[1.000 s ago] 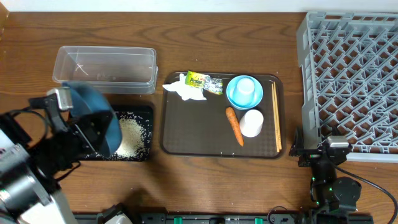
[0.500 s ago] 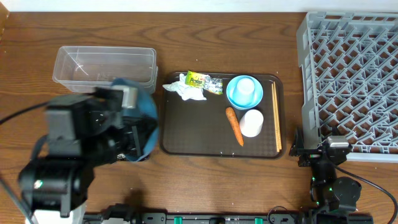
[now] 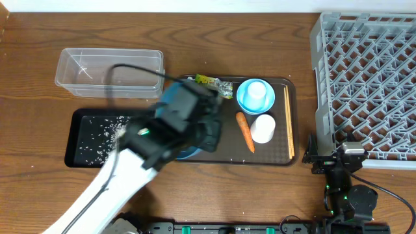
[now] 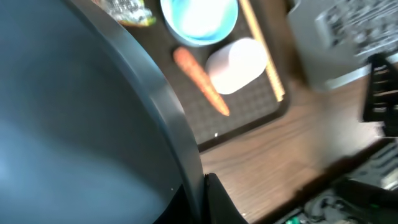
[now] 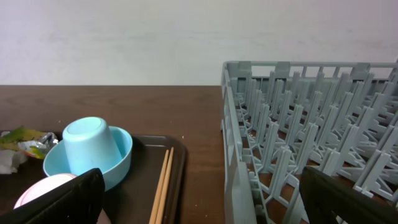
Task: Sort waste into correct bins and load items into the dishwasher rack
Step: 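Carry the empty bowl back and set it on the dark tray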
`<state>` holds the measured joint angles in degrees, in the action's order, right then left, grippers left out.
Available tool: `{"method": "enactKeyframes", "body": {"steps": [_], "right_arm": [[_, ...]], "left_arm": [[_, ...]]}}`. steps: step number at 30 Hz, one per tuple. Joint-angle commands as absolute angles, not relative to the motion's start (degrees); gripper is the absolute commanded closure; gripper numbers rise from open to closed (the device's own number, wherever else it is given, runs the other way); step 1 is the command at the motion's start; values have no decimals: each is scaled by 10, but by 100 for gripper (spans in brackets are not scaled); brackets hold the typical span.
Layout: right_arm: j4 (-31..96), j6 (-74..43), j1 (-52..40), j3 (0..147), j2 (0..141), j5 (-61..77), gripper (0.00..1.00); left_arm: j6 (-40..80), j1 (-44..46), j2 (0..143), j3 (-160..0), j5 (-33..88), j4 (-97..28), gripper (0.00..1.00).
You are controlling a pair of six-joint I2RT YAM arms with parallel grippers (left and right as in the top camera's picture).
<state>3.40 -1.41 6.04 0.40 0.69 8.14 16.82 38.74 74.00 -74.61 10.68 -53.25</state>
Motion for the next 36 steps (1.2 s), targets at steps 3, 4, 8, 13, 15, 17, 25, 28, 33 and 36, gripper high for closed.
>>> {"method": "enactKeyframes", "body": {"steps": [3,4,8,13,15,17,25,28,33,36], "right_arm": [[36,-6,67,3,4,81,1],[36,-6,67,3,4,81,1],[36,-6,67,3,4,81,1],[36,-6,67,3,4,81,1],[36,-6,67,3,4,81,1],[36,-6,67,3,4,81,1],[36,-6,67,3,4,82,1],[36,-6,67,3,4,81,1],[36,-6,67,3,4,81,1],[36,-6,67,3,4,81,1]], "left_arm": [[181,435,824,-757,53,-508,94],[181,442,840,-757,53,-501,94],[181,459,893,-757,19,-489,94],[183,461,941,-757,4,-484,94],[183,461,958,-757,4,-480,94],[183,461,976,-757,4,-476,94],[183,461,1027,-757,4,-472,88],[183,461,1033,-756,4,-472,85],[183,461,1033,-756,4,-472,83],[183,461,1028,-757,4,-477,83]]}}
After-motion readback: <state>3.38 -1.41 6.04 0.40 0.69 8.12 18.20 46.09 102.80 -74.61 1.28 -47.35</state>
